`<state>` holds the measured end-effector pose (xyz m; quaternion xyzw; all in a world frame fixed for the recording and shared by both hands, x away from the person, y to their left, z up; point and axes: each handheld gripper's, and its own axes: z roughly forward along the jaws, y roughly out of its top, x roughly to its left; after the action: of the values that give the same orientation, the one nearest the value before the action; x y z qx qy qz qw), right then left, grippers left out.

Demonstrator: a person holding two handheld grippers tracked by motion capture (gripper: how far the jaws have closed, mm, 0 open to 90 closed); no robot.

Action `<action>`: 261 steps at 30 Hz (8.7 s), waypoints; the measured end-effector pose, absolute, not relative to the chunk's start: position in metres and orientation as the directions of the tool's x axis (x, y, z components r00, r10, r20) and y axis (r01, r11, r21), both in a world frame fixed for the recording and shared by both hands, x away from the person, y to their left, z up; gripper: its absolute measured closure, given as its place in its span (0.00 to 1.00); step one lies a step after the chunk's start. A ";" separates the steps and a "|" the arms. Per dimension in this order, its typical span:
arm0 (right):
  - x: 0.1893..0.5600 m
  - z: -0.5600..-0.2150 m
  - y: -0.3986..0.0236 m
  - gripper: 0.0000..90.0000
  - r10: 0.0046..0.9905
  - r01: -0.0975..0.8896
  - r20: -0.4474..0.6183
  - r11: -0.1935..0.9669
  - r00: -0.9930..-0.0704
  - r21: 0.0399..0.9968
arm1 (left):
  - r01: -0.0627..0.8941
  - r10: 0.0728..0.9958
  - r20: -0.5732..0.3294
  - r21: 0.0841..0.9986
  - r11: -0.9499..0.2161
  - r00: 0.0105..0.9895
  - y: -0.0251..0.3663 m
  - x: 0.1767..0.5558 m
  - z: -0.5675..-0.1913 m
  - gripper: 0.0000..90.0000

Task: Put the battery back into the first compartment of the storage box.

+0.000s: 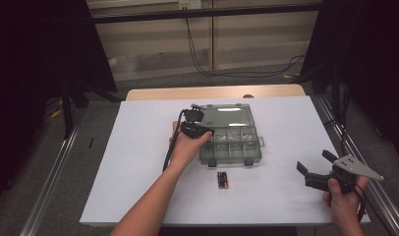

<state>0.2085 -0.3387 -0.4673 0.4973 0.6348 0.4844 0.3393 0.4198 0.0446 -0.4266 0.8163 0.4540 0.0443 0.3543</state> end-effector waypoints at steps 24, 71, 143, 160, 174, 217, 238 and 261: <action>0.208 -0.467 -0.338 0.00 0.960 0.305 0.051 0.037 -0.275 0.952 | 0.717 0.718 -0.321 0.607 -0.344 0.617 0.049 0.389 -0.415 0.00; 0.207 -0.465 -0.337 0.00 0.959 0.293 0.047 0.039 -0.279 0.955 | 0.688 0.656 -0.326 0.591 -0.421 0.681 0.052 0.313 -0.430 0.05; 0.208 -0.467 -0.336 0.00 0.960 0.309 0.043 0.046 -0.275 0.950 | 0.656 0.677 -0.180 0.511 -0.555 0.713 0.036 0.294 -0.460 0.86; 0.208 -0.466 -0.336 0.00 0.960 0.306 0.044 0.044 -0.275 0.951 | 0.656 0.671 -0.216 0.552 -0.515 0.709 0.045 0.298 -0.440 0.86; 0.207 -0.466 -0.337 0.00 0.961 0.300 0.042 0.044 -0.274 0.953 | 0.658 0.676 -0.238 0.586 -0.472 0.697 0.051 0.310 -0.420 0.86; 0.207 -0.466 -0.337 0.00 0.961 0.298 0.033 0.052 -0.274 0.953 | 0.697 0.723 -0.275 0.608 -0.380 0.634 0.058 0.360 -0.413 0.86; 0.207 -0.466 -0.338 0.00 0.962 0.300 0.035 0.050 -0.271 0.953 | 0.722 0.759 -0.286 0.610 -0.326 0.585 0.054 0.389 -0.419 0.86; 0.207 -0.466 -0.338 0.00 0.962 0.300 0.040 0.045 -0.271 0.953 | 0.746 0.799 -0.291 0.610 -0.267 0.525 0.050 0.413 -0.432 0.85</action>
<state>0.2073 -0.3381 -0.4661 0.4961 0.6360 0.4808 0.3438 0.4133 0.0499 -0.4325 0.7952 0.4858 0.0373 0.3610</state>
